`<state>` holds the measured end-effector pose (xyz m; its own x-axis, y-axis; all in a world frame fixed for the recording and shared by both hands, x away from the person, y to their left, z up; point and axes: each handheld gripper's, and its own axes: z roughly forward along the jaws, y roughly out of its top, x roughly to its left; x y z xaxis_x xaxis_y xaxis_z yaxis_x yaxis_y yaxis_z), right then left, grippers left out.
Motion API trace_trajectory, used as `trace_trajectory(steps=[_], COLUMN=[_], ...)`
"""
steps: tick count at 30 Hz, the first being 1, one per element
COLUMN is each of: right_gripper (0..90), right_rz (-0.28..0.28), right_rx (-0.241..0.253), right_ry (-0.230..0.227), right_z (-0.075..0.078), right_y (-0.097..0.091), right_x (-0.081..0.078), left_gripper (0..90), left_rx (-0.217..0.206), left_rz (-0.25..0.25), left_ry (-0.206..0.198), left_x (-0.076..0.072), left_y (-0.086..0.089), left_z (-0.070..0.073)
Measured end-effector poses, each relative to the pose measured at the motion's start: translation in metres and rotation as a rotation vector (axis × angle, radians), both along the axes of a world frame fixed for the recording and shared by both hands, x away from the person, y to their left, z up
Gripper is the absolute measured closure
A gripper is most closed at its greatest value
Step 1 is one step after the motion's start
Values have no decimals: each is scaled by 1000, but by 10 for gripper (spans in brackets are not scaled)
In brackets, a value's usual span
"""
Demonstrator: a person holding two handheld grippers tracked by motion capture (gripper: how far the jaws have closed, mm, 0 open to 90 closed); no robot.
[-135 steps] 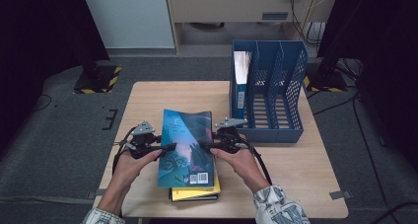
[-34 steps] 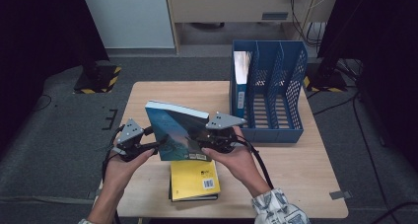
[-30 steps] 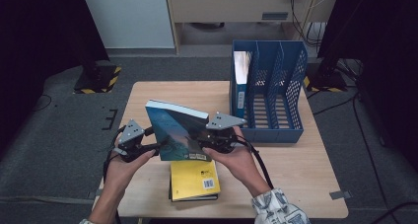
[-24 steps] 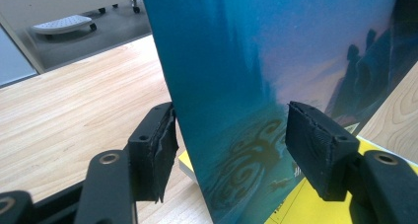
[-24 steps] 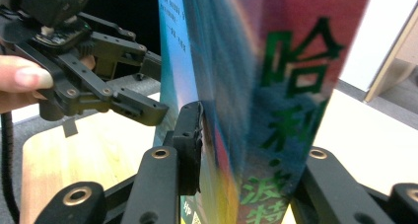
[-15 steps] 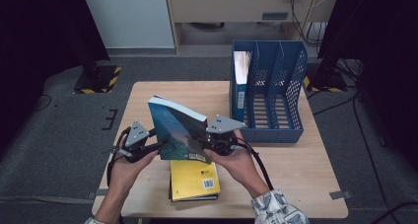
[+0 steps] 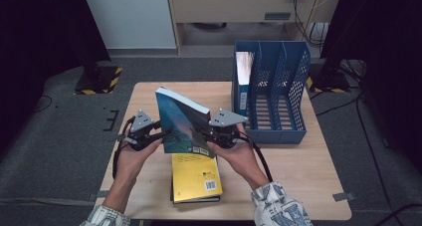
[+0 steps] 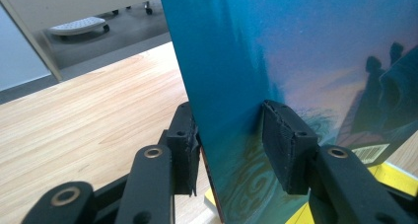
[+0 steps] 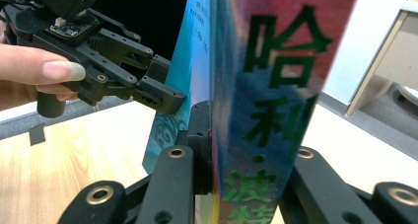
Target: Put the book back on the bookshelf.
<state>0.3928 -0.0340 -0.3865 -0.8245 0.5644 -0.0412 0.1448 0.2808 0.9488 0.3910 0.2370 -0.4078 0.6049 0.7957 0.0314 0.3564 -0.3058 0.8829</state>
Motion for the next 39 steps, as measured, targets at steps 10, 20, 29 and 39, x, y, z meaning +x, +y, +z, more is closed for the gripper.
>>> trace_trajectory(steps=[10, 20, 29, 39], right_gripper=[702, 635, 626, 660], right_rz=[51, 80, 106, 116], right_rx=[-7, 37, 56, 69], right_ry=[24, 40, 47, 72], right_z=[4, 10, 20, 30], right_y=[-4, -1, 0, 2], right_x=[-11, -8, -3, 4], left_gripper=[539, 527, 520, 513], left_rx=[-17, -48, -40, -39], left_rz=[-12, -4, 0, -3], left_ry=[16, -4, 1, 4], left_x=[-17, -18, -17, -17], left_y=[5, 7, 5, 5], left_z=[5, 7, 7, 8])
